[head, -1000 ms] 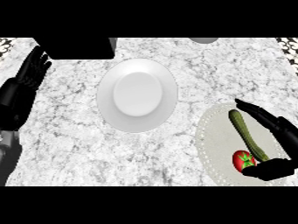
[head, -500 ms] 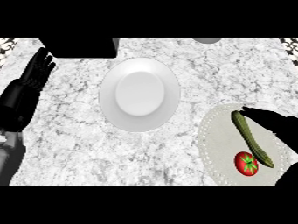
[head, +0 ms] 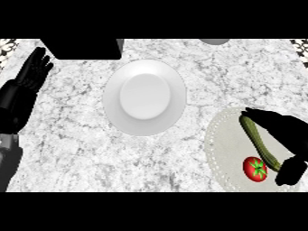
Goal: Pick the squash from the placemat and place it in the plate
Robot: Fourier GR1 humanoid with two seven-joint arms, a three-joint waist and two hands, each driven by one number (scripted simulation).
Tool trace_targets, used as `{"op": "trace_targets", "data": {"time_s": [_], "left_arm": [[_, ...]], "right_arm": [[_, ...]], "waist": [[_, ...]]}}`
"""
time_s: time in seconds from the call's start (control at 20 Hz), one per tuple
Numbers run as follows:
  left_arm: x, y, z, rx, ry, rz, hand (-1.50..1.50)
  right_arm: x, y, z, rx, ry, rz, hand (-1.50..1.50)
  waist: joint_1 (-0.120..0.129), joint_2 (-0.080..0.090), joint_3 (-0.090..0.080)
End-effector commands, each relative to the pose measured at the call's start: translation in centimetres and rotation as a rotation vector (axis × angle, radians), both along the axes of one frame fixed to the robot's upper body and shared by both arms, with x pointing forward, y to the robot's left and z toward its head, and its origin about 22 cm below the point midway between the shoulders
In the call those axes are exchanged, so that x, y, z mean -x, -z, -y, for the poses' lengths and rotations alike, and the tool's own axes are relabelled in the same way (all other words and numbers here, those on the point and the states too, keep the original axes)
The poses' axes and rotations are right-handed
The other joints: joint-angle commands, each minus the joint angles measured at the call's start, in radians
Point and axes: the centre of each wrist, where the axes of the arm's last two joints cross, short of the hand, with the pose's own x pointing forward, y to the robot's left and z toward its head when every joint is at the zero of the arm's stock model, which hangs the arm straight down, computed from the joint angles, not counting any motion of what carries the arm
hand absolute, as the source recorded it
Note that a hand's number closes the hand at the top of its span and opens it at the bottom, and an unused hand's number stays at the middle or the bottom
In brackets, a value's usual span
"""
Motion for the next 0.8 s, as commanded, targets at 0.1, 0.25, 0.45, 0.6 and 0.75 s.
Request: {"op": "trace_targets", "data": {"time_s": [0.1, 0.25, 0.45, 0.6, 0.75], "left_arm": [[1.0, 0.2, 0.9, 0.018, -0.008, 0.000, 0.00], [0.1, -1.0, -0.7, 0.003, 0.014, -0.002, 0.00], [0.9, 0.4, 0.6, 0.002, 0.002, -0.009, 0.00], [1.6, 0.0, 0.7, 0.001, -0.014, 0.006, 0.00], [1.0, 0.6, 1.1, -0.003, -0.001, 0.006, 0.00]], "right_arm": [[-0.4, 3.0, -1.0, 0.115, 0.053, -0.005, -1.50], [-2.7, 3.5, -1.5, 0.133, 0.069, -0.032, -1.50], [-1.7, 5.7, 1.2, 0.146, 0.100, -0.050, -1.50], [-1.9, 7.7, 1.5, 0.140, 0.079, -0.069, -1.50], [-2.4, 7.6, 2.0, 0.142, 0.067, -0.110, -1.50]], "waist": [[0.001, 0.000, 0.000], [0.005, 0.001, 0.000], [-0.001, 0.000, 0.001], [0.003, 0.000, 0.001], [-0.001, 0.000, 0.000]]}}
